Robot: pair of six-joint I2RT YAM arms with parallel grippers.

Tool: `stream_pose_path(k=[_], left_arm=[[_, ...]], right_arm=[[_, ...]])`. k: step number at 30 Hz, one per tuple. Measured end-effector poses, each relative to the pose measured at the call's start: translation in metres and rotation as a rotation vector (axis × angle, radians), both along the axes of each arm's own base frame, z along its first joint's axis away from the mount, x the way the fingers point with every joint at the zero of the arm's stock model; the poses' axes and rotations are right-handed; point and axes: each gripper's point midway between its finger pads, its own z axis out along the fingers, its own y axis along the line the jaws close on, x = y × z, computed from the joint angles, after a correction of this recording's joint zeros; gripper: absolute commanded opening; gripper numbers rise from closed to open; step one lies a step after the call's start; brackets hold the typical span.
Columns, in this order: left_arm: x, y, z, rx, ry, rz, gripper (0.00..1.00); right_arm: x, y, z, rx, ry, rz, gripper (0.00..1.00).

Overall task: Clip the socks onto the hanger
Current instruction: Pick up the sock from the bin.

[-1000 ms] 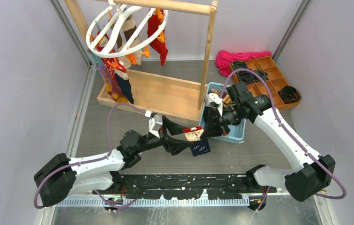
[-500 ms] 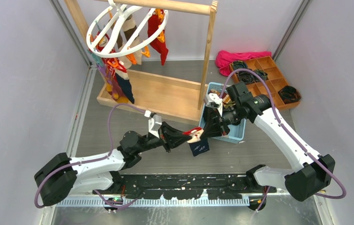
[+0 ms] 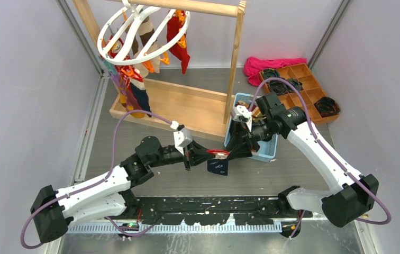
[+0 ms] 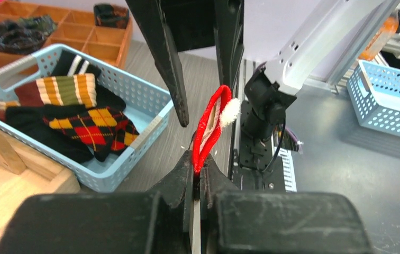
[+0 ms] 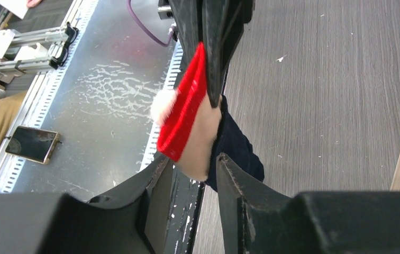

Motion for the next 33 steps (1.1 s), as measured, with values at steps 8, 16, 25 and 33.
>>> stream_pose_path(k=[8,16,25,33], left_arm=[[0.003,-0.006,-0.024,0.129,0.057,-0.014,0.00],[0.003,-0.006,-0.020,0.145,0.060,-0.019,0.00],[0.001,-0.008,-0.021,0.163,0.074,-0.034,0.00],[0.002,-0.013,-0.020,0.169,0.080,-0.055,0.00]], right_arm=[[0.000,0.000,0.000,0.003,-0.008,0.004,0.40],[-0.001,-0.001,-0.001,0.000,-0.018,0.006,0.41],[-0.002,-0.002,-0.002,-0.002,-0.024,0.006,0.41],[-0.002,-0.002,-0.004,-0.011,-0.038,0.007,0.29]])
